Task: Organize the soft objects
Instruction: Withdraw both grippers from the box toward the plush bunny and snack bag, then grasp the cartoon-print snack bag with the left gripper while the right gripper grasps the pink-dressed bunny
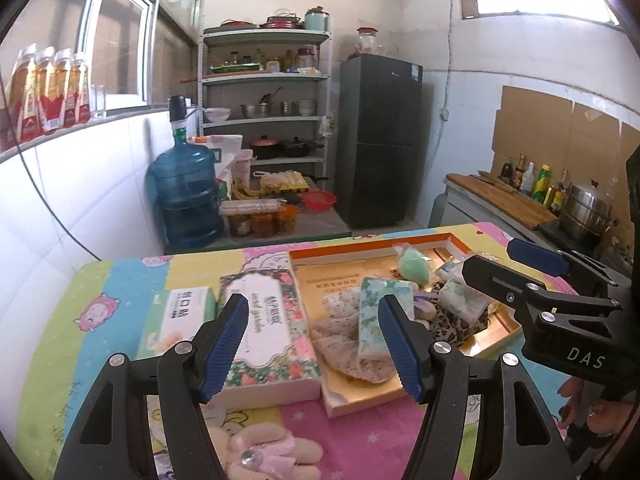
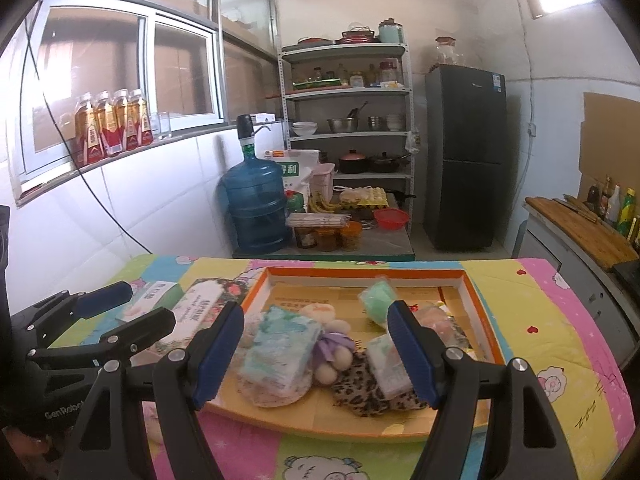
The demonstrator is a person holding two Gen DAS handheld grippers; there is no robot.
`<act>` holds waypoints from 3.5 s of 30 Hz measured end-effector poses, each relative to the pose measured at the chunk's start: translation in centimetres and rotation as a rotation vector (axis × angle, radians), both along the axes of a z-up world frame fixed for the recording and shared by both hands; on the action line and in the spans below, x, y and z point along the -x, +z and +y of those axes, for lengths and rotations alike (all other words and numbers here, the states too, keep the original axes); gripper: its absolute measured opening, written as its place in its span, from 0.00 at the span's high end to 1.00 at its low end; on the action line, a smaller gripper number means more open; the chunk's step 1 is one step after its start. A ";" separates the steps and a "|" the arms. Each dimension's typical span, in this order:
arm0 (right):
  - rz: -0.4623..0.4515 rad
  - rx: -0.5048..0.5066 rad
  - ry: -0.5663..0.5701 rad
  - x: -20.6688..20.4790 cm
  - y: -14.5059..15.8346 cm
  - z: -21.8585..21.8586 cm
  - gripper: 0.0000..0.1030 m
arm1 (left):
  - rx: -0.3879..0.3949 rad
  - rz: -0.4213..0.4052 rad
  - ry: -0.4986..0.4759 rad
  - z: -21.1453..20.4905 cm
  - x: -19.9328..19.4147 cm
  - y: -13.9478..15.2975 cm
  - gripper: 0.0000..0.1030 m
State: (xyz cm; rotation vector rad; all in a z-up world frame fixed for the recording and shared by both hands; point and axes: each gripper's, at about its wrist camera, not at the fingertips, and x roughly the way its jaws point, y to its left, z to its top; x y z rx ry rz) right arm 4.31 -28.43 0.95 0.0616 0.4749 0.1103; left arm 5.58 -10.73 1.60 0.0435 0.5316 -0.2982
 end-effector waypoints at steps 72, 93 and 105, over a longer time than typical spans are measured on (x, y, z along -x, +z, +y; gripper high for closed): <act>0.326 0.002 0.446 -0.1 -9.7 15.4 0.79 | 0.105 0.233 0.147 13.7 4.8 -11.8 0.28; 0.331 -0.025 0.494 0.1 -9.6 15.5 0.79 | 0.051 0.180 0.083 11.6 5.3 -10.5 0.39; 0.155 -0.064 0.363 1.2 -4.4 10.2 0.80 | 0.024 0.082 0.015 8.3 4.5 -5.8 0.39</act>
